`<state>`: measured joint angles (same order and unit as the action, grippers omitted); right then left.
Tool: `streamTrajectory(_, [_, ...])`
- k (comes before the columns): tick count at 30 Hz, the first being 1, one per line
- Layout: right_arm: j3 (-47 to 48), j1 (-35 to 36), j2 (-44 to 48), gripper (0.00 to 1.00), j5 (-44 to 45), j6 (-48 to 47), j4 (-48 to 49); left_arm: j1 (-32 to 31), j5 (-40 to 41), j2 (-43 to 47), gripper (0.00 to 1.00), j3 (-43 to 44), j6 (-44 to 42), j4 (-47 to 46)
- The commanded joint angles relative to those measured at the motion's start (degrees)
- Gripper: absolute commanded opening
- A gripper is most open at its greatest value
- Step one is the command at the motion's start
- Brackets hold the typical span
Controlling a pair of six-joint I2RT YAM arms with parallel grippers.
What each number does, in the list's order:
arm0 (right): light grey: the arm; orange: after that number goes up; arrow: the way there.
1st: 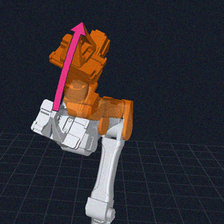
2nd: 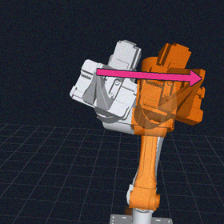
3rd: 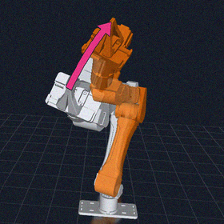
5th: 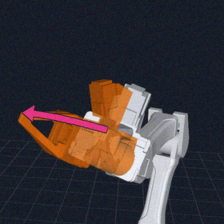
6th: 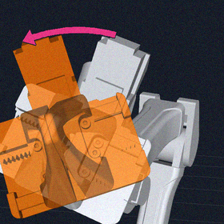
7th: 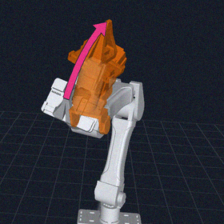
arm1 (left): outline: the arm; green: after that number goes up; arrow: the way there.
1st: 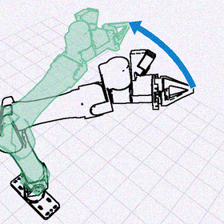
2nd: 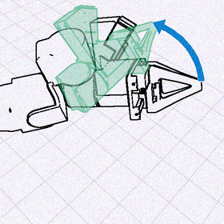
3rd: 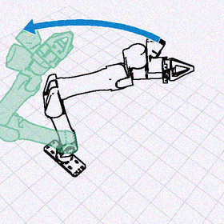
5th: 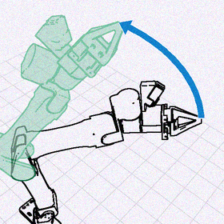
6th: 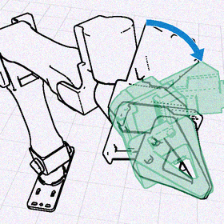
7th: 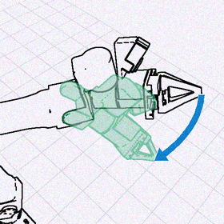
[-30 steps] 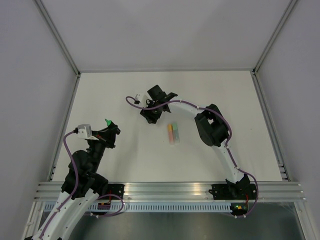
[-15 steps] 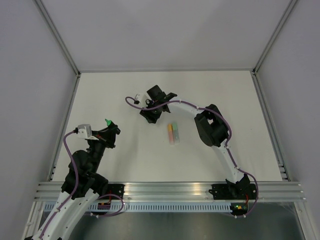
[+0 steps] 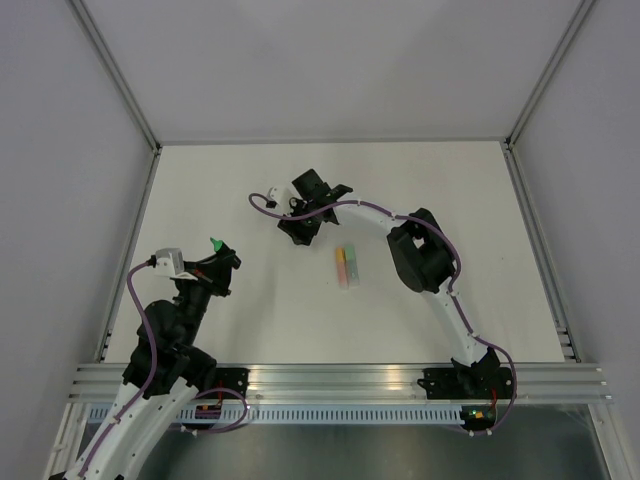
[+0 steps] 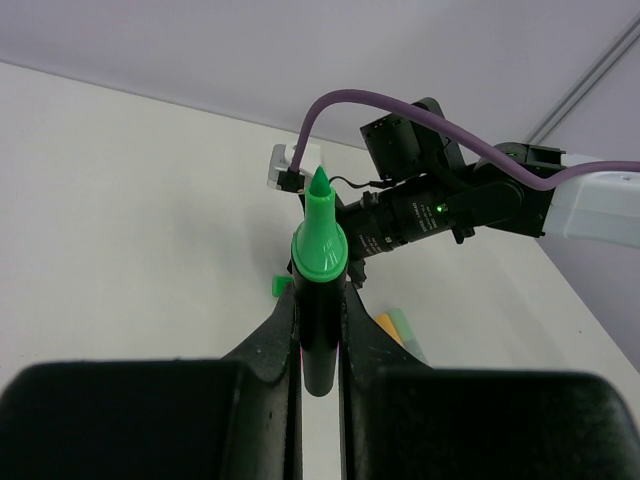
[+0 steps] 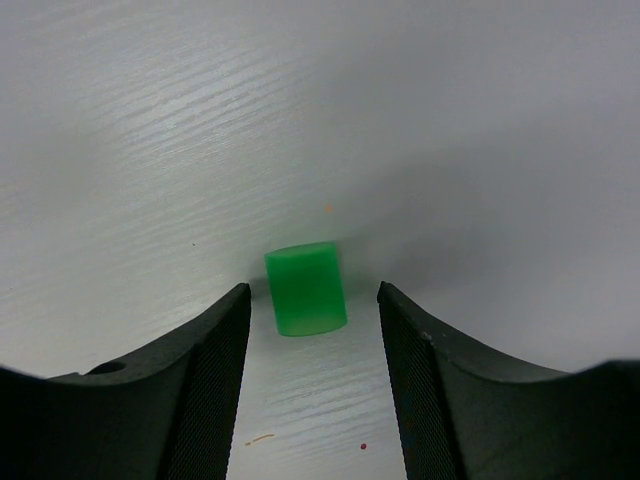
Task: Insert the pens into the pen caps
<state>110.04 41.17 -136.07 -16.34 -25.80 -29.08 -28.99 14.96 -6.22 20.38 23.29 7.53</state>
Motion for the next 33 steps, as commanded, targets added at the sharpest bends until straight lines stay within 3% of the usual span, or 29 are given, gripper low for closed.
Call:
streamTrajectory(1, [1.67, 0.4, -2.53, 0.6, -1.5, -1.53, -0.01, 0.08, -0.11, -0.11, 0.02, -0.25, 1.23, -2.26])
streamTrajectory(10, [1.23, 0.49, -2.53, 0.46, -0.89, -1.62, -1.94, 0.08, -0.11, -0.37, 0.02, -0.34, 1.14, -2.43])
streamTrajectory(17, [-4.12, 0.49, 3.17, 0.23, 0.78, 1.01, -0.28, 0.08, -2.03, -1.33, 0.02, -0.61, 0.97, -3.39])
streamTrajectory(23, [-10.89, 0.49, 9.15, 0.0, 7.27, 10.57, 6.31, 0.08, -11.69, -9.32, 0.02, 0.01, 0.18, -7.18])
streamTrajectory(28, [-12.3, 0.23, 14.5, 0.0, 11.32, 21.21, 5.88, 0.08, -24.68, -23.99, 0.02, 0.8, -0.35, -15.51])
streamTrajectory(33, [-17.73, -0.56, 25.48, 0.0, 24.22, 37.19, 6.93, 0.08, -35.69, -34.02, 0.02, 2.47, -0.7, -22.02])
